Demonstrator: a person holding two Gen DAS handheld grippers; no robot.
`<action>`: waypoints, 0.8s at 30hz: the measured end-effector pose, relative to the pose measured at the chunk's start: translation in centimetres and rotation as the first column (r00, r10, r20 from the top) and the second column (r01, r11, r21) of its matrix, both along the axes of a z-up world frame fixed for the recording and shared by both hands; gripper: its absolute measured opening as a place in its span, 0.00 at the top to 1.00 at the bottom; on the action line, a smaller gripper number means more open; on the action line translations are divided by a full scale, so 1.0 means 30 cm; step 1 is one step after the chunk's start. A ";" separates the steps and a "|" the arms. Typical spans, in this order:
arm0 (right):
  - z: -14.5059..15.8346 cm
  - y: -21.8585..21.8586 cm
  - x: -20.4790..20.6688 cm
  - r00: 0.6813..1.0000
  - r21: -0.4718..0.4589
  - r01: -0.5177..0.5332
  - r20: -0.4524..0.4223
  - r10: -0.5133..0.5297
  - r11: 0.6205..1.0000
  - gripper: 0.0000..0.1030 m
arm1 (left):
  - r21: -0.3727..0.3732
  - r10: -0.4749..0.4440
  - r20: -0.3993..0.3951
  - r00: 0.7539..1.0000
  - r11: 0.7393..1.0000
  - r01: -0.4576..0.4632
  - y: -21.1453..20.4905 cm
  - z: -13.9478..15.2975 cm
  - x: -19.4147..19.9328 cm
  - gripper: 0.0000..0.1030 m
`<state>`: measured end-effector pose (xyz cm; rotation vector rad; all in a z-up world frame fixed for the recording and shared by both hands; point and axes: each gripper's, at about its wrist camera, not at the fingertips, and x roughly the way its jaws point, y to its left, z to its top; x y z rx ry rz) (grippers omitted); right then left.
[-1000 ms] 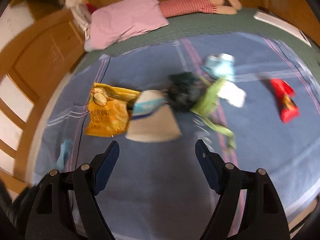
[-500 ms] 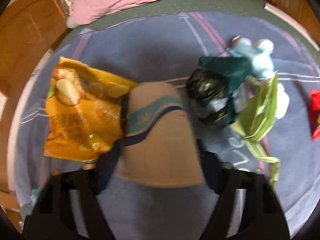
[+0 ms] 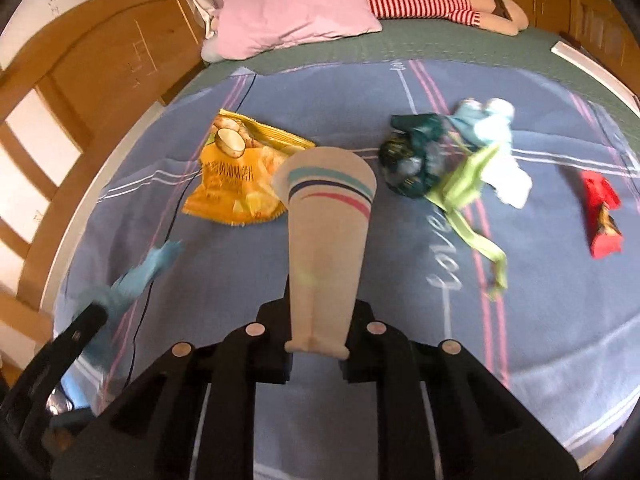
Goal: Collect trash
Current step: 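Grasp the white paper cup with the right tool while the left tool holds the blue cloth, then carry the cup and blue cloth to the trash bag and open both tools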
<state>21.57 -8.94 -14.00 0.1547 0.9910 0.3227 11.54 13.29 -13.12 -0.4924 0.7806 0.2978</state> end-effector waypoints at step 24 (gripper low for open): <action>-0.075 -0.192 -0.196 0.997 -0.045 0.059 -0.057 -0.062 0.997 0.83 | 0.152 -0.146 -0.022 0.989 0.977 0.147 -0.139 0.008 0.010 0.79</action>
